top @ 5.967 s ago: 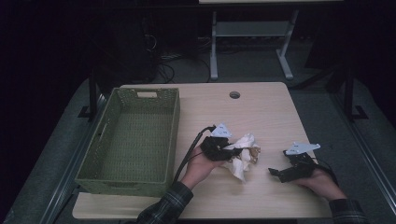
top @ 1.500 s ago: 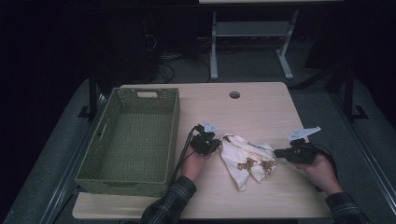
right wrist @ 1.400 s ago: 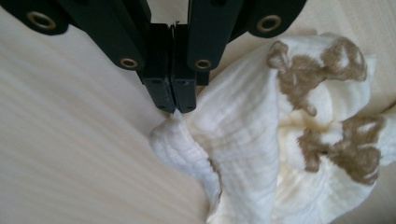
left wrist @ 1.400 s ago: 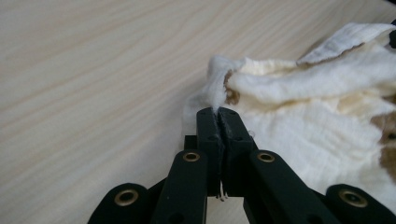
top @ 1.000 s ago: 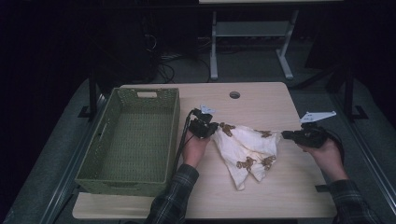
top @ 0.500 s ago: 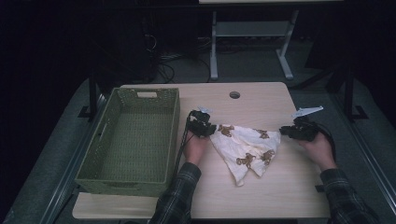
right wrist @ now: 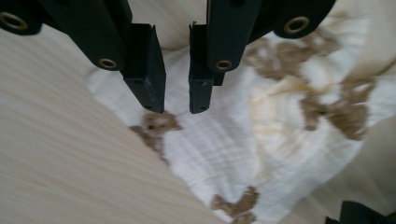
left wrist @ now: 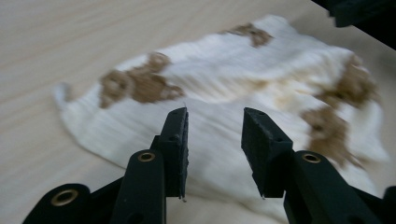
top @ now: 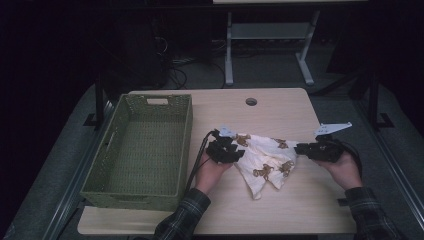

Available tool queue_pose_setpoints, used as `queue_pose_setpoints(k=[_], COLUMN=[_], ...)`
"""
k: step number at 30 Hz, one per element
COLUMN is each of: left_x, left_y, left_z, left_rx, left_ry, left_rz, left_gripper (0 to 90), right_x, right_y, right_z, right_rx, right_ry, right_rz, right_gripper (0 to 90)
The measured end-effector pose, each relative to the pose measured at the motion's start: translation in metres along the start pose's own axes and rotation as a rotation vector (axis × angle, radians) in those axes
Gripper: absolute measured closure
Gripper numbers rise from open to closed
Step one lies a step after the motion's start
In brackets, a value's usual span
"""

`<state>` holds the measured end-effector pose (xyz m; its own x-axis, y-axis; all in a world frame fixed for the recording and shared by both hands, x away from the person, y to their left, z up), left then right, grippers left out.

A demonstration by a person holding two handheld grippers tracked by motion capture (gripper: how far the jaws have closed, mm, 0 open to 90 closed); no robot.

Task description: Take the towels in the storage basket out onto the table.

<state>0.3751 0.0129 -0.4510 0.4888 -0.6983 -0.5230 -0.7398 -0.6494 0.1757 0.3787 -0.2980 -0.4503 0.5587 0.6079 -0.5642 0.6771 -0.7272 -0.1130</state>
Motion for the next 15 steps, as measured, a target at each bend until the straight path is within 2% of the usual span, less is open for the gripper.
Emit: queue_pose_setpoints(k=[2,6,8,12,15], left_x=[-0.006,-0.015,-0.017,-0.018,-0.018], left_y=[0.008,0.022,0.032,0.049,0.060], left_z=[0.005,0.014,0.019,0.028,0.035], left_rx=[0.035,0.052,0.070,0.136,0.158], left_ry=[-0.018,-0.018,-0.010,-0.026,-0.035], left_rz=[0.021,0.063,0.083,0.118,0.143], left_gripper=[59.1,58.8,58.7,56.7,55.7], right_x=[0.000,-0.002,-0.003,-0.003,-0.002], right_y=[-0.008,-0.024,-0.031,-0.046,-0.060], right_z=[0.001,0.004,0.005,0.009,0.014], right_rx=[-0.020,-0.038,-0.029,-0.046,-0.058], right_ry=[-0.005,-0.016,-0.015,-0.020,-0.036], right_rz=[-0.015,-0.055,-0.076,-0.108,-0.136], right_gripper=[75.4,75.1,75.2,75.1,73.7])
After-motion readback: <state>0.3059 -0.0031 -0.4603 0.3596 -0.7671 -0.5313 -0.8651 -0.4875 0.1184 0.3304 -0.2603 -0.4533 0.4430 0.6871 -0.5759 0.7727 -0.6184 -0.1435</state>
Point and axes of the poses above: each handheld gripper's, and its own axes: x roughly forward along the jaws, z roughly out of its underside, y roughly to its right, the point moved 3 cm from there along x, roughly forward along the jaws, and after that the axes turned 9 degrees about y, right-handed, at the moved point
